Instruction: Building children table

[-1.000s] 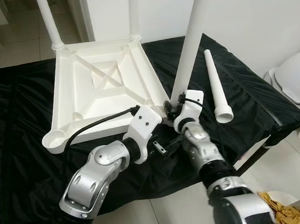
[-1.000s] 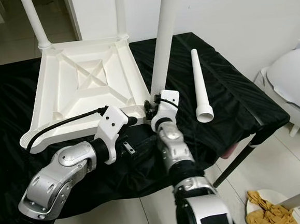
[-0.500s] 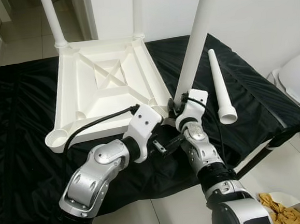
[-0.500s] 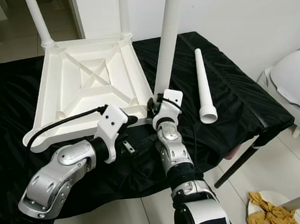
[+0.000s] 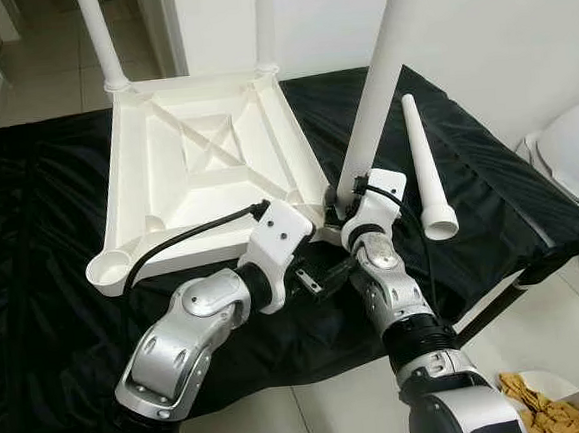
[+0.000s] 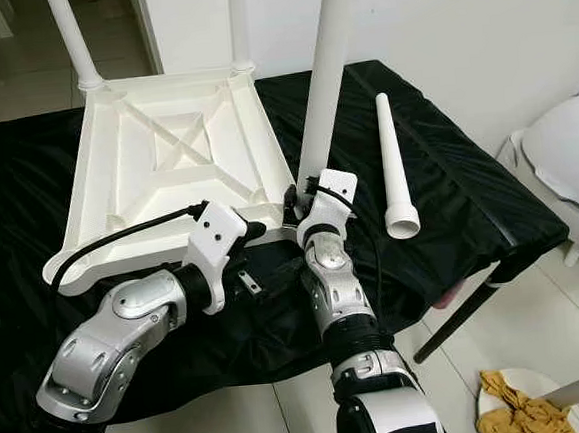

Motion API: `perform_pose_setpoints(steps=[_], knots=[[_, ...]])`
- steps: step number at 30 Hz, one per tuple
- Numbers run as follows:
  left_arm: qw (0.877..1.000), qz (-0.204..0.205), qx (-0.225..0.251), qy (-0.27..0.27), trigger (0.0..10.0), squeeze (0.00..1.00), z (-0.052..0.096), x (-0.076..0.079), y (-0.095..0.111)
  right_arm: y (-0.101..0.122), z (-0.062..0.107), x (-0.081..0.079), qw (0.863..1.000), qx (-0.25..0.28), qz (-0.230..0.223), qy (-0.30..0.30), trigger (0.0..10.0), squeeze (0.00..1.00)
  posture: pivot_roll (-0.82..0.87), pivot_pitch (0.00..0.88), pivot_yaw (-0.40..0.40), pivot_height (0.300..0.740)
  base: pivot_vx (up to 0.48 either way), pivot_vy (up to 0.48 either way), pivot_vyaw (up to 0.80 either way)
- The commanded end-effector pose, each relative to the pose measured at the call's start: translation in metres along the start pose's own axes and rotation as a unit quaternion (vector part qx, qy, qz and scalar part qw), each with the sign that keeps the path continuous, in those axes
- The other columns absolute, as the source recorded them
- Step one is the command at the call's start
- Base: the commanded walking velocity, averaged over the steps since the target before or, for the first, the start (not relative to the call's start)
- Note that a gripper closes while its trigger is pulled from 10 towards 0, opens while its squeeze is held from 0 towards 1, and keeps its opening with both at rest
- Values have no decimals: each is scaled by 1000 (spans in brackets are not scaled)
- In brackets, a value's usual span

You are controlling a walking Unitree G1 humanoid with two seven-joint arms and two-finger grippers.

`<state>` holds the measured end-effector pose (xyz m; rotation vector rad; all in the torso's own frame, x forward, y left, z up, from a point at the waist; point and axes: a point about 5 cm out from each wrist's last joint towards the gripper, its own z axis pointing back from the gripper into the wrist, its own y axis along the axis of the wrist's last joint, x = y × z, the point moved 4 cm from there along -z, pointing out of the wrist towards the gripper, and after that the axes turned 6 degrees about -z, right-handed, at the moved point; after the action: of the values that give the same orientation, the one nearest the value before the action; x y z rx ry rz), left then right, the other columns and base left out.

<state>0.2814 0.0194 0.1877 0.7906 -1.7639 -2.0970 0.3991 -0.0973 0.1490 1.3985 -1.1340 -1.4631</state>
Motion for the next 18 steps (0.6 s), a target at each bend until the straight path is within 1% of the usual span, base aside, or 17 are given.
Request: perform_pose_setpoints(steps=[1,2,6,8,9,10,12,13,15,16,17,18], knots=[[1000,-4,-7,2,10000,0,-1,0,-3,-5,3,-4,1000,-11,-10,8,10000,0,-22,29,-29,740,0,0,0],[1000,-4,-8,2,10000,0,-1,-1,-3,-3,3,-4,1000,-6,-2,19,10000,0,-24,29,-27,740,0,0,0],[1000,-5,-8,2,10000,0,-1,-1,-3,-1,3,-4,1000,-1,4,27,10000,0,-24,29,-27,740,0,0,0],[1000,-4,-7,1,10000,0,-1,-1,-3,3,3,0,998,3,1,64,10000,0,-25,32,-24,740,0,0,0],[1000,-4,-7,1,10000,0,-1,-1,-3,3,3,0,998,3,1,64,10000,0,-25,32,-24,740,0,0,0],[1000,-5,-9,1,10000,0,0,-2,-3,5,0,4,995,-5,3,100,10000,0,-25,34,-24,740,0,0,0],[1000,-5,-9,0,10000,0,0,-2,-4,10,-4,11,993,3,22,115,10000,0,-24,34,-22,740,0,0,0],[1000,-5,-9,0,10000,0,0,-2,-4,10,-4,11,993,3,22,115,10000,0,-24,34,-22,740,0,0,0],[1000,-5,-9,0,10000,0,1,-2,-3,11,-7,15,988,-9,39,148,10000,0,-23,33,-20,740,0,0,0],[1000,-5,-9,0,10000,0,1,-2,-3,11,-7,15,988,-9,39,148,10000,0,-23,33,-20,740,0,0,0],[1000,-5,-9,0,10000,0,1,-2,-3,10,-9,17,984,-24,42,174,10000,0,-23,32,-19,740,0,0,0],[1000,-5,-9,0,10000,0,1,-2,-3,10,-9,17,984,-24,42,174,10000,0,-23,32,-19,740,0,0,0]])
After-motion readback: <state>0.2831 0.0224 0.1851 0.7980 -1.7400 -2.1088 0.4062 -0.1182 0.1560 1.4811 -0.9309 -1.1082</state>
